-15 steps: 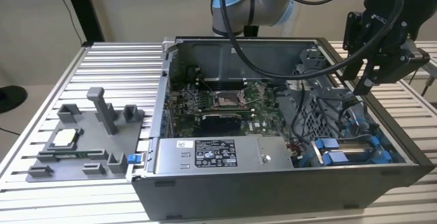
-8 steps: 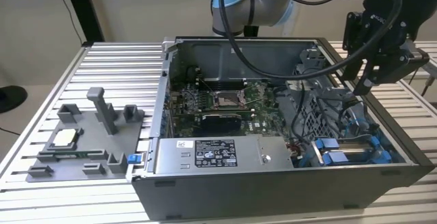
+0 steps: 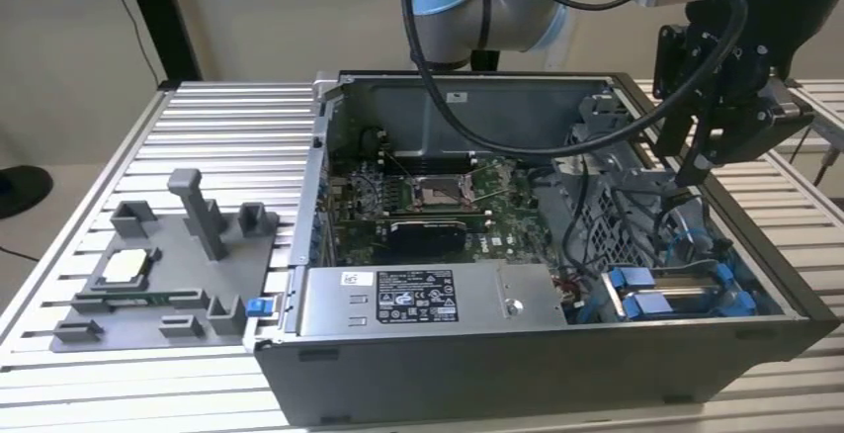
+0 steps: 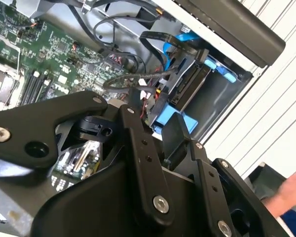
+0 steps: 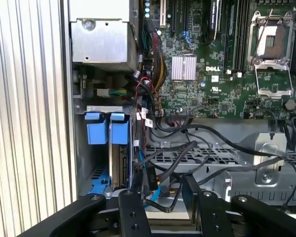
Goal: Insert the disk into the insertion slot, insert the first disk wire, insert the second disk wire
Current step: 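Insert the first disk wire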
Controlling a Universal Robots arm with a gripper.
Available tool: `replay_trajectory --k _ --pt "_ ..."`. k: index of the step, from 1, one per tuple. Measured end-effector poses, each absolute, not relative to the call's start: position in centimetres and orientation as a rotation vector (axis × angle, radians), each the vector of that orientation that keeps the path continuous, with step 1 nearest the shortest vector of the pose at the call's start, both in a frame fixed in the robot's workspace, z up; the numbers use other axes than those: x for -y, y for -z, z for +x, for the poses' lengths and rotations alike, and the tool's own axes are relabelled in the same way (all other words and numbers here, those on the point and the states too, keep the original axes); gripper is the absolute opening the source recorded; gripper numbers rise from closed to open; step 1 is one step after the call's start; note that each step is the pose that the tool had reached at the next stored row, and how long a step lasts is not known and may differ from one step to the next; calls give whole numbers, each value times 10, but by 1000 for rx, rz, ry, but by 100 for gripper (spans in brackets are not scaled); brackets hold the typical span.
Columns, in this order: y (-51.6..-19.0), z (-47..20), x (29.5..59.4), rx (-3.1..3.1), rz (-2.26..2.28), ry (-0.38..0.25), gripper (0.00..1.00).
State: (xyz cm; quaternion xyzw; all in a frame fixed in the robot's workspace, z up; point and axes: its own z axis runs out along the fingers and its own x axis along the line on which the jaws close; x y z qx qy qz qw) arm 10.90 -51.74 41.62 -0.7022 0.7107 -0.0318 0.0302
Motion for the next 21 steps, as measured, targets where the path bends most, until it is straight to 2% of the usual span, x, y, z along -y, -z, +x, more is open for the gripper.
replay_trajectory --k 16,21 --pt "-416 108 518 -2190 -2164 104 100" --pt "-412 102 518 -2180 -2154 124 100"
